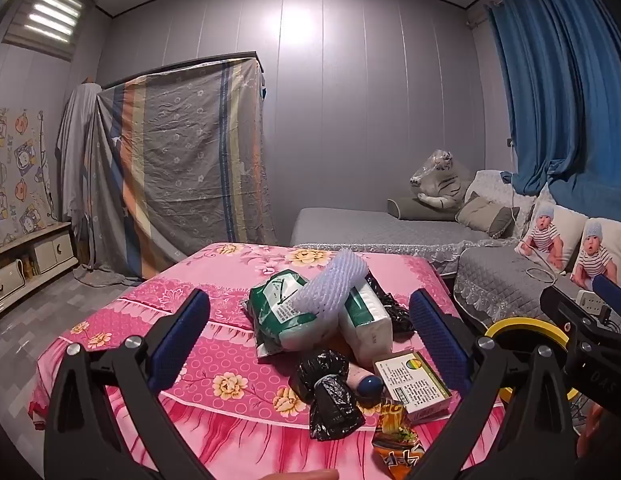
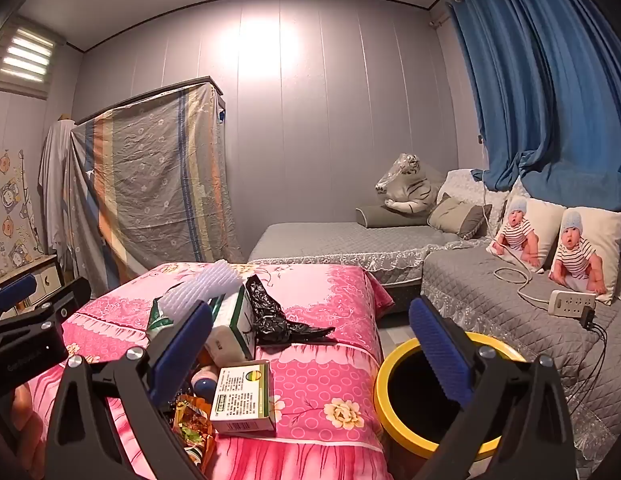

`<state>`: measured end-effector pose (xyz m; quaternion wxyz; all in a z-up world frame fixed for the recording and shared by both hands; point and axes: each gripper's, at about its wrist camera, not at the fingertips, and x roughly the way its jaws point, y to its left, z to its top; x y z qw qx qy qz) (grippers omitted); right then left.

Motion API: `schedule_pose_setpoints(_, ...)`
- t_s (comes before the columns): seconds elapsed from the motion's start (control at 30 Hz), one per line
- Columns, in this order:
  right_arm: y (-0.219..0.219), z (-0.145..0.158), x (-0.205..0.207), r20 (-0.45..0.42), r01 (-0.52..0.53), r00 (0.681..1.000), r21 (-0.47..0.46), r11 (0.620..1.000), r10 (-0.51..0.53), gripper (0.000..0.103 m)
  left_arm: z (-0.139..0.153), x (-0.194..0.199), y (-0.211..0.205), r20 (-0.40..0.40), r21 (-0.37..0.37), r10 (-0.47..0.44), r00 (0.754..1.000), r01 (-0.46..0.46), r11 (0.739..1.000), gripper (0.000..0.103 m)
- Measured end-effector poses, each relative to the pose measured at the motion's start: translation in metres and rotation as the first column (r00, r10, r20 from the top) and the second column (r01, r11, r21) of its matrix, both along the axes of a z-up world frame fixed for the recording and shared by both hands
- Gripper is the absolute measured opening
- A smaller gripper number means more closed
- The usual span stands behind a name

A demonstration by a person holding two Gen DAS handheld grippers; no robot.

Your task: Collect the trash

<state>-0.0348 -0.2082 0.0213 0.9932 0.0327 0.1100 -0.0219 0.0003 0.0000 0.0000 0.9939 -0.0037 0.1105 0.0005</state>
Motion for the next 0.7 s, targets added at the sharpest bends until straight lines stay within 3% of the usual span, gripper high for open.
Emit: schedule_pose_setpoints(0.7,-0.0017,-0.0007,0.0002,0.001,0.000,1.000,0.003,1.000,0.000,0.095,-0.0015,-0.0014,0.0023,0.002,-0.003,-0.004,1.000,0.004,1.000,0.096)
